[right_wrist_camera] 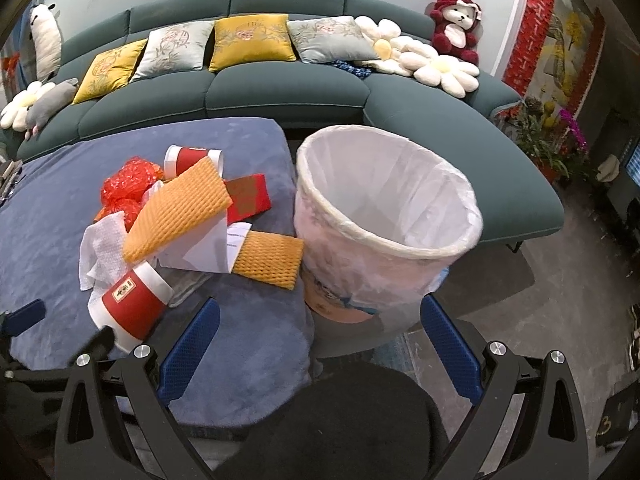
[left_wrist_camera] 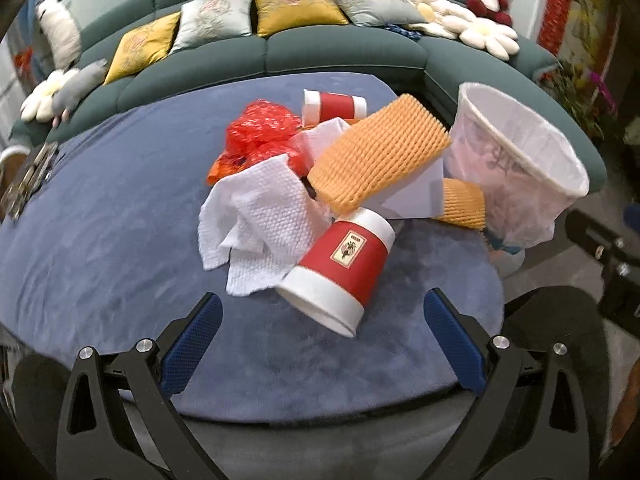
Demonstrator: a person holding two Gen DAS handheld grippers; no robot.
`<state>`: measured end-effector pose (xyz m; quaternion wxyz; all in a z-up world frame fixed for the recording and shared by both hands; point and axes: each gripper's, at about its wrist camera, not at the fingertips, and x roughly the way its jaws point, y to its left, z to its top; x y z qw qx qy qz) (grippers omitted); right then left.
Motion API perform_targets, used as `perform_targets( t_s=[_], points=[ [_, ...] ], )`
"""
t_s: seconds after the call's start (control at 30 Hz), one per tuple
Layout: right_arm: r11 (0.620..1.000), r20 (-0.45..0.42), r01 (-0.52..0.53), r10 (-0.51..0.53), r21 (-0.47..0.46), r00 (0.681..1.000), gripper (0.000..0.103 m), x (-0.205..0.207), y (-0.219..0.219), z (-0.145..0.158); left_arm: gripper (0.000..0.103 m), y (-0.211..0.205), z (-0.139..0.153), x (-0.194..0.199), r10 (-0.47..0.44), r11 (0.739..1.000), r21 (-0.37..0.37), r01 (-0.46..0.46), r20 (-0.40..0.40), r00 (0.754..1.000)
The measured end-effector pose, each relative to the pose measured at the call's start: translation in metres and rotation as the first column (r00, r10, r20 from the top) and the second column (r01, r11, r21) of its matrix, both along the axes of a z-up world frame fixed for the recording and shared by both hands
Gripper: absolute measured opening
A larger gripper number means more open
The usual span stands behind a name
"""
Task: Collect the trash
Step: 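Grasp the red-and-white paper cup with the left tool while the right grasps an orange foam strip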
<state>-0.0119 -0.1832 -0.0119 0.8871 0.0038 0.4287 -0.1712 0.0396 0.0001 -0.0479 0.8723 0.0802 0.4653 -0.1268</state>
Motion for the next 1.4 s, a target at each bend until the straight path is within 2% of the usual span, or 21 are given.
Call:
perform_targets(
  t_s=[0.27, 0.33, 0.43, 0.53, 0.73, 0.93, 1.03, 1.27, 1.4],
  points=[
    [1.0, -0.02, -0.012, 0.013, 0.026, 1.0, 0.096, 0.029, 0.002, -0.01, 0.096, -0.006, -0.029, 0.029, -0.036, 0.999, -0.029, 0.035, -0.056, 0.998],
    [1.0, -0.024, -0.013, 0.014, 0.025, 1.0, 0.096, 0.036, 0.002, -0.011, 0.091, -0.007, -0.035, 0.032, -0.041, 0.999, -0.021, 0.039, -0.057, 0.998],
    [0.999, -0.033, -0.018, 0.019, 0.03, 0.999, 0.096, 0.046, 0.005, -0.015, 0.076, -0.009, -0.042, 0.035, -0.051, 0.999, -0.01, 0.05, -0.066, 0.996],
    [0.999, -0.044, -0.027, 0.028, 0.022, 0.999, 0.096, 0.055, 0.01, -0.018, 0.073, -0.01, -0.045, 0.036, -0.053, 0.999, -0.012, 0.052, -0.069, 0.996],
    [0.999, -0.057, -0.045, 0.046, 0.023, 0.997, 0.096, 0.065, 0.019, -0.021, 0.071, -0.002, -0.039, 0.035, -0.033, 0.998, -0.053, 0.028, -0.08, 0.996],
    [0.997, -0.06, -0.062, 0.064, 0.039, 0.996, 0.096, 0.07, 0.026, -0.021, 0.07, 0.02, -0.02, 0.025, -0.013, 0.996, -0.09, 0.005, -0.088, 0.996],
    [0.994, -0.056, -0.073, 0.077, 0.079, 0.995, 0.096, 0.073, 0.03, -0.021, 0.069, 0.035, -0.01, 0.021, 0.017, 0.993, -0.112, -0.027, -0.092, 0.996],
    [0.979, -0.054, -0.094, 0.105, 0.18, 0.993, 0.096, 0.092, 0.042, -0.033, 0.069, 0.06, 0.004, 0.026, 0.092, 0.989, -0.106, -0.1, -0.076, 0.993],
    [0.954, -0.057, -0.095, 0.115, 0.284, 0.992, 0.089, 0.104, 0.047, -0.042, 0.069, 0.071, 0.011, 0.032, 0.134, 0.984, -0.107, -0.14, -0.058, 0.989]
  ],
)
